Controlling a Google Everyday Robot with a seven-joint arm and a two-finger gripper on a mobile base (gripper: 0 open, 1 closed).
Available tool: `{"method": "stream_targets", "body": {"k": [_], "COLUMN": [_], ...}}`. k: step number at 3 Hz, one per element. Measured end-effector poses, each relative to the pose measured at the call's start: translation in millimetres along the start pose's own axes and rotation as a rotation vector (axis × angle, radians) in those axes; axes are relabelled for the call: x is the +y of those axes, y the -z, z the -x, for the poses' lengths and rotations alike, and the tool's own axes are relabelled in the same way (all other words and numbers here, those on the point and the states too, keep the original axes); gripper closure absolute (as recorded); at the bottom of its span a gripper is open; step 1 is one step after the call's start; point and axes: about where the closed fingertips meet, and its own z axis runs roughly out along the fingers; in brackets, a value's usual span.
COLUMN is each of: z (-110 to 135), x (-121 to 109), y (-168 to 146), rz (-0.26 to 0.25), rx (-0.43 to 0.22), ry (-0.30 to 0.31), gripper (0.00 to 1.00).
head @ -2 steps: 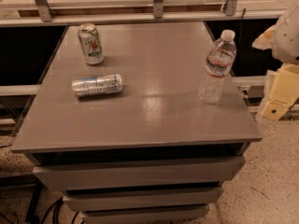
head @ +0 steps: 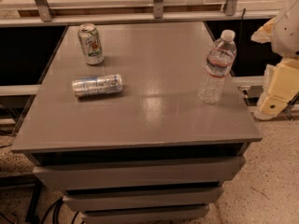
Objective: Place redbull can upright
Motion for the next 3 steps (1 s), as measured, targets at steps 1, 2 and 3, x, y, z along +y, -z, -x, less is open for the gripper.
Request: {"method": "stream_targets", "body": {"k": [1,2,3], "z": [8,21,44], "x": [-12,-27,-42], "y": [3,2,4], "rz": [-0.024,-0.043,-0.072], "rx": [-0.021,-0.037,-0.073], "ry": [0.014,0.043,0.087], "gripper": [0.0,0.0,0.0]}}
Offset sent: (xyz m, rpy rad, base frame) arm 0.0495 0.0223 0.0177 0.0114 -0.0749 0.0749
